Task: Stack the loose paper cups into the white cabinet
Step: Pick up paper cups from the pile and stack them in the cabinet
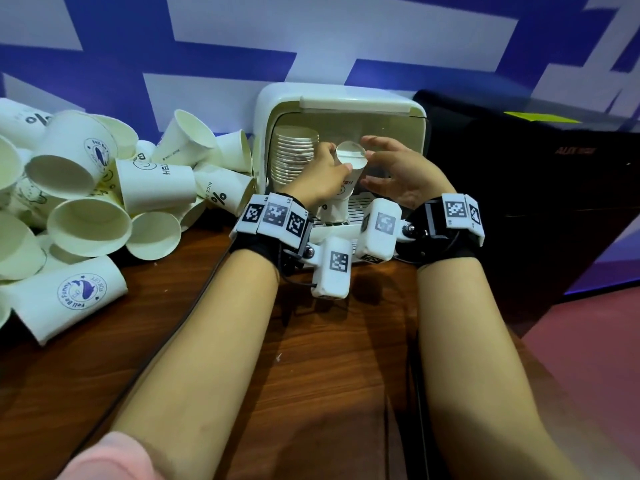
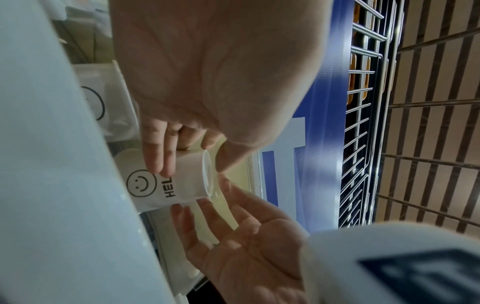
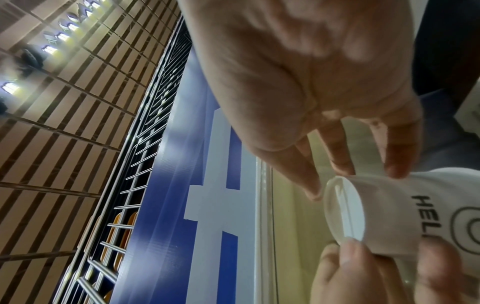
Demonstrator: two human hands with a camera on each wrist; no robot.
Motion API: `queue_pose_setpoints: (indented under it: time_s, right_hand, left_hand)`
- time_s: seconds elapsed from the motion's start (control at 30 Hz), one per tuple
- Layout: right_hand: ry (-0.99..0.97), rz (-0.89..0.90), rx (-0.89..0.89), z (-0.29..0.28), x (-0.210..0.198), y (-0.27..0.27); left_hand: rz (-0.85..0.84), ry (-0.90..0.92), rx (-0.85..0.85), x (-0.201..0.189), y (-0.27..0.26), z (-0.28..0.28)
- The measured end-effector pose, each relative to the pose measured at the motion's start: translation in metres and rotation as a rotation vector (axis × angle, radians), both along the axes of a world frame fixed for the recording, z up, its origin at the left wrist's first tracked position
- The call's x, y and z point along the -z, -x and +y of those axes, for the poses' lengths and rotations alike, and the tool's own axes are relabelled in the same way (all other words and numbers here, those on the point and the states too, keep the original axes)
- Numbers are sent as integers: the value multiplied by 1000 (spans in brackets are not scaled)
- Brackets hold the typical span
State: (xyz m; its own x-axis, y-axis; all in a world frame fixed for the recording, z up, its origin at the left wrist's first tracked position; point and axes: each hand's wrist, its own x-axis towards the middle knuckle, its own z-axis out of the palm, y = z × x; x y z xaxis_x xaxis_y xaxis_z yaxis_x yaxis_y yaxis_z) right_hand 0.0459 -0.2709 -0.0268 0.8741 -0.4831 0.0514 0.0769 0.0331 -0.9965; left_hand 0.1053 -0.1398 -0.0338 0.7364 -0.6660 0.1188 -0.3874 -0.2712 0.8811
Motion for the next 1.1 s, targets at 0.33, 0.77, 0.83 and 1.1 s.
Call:
queue_pose_setpoints:
  time_s: [0.33,0.77,0.83,1.1]
  right_hand:
    - [-43,-68,-7,3,5,-7]
    - [-101,-38,-17,5,0,-7]
    - [-103,-31,-7,6,0,-7]
    - [-145,12,46,10,0,-10]
  left_hand:
    - [-12,-8,18,2,-1,-2]
    - [209,199,18,-1,-5,-4]
    - [252,220,11,-1,-6,-5]
    - [546,421,33,-8,-3,2]
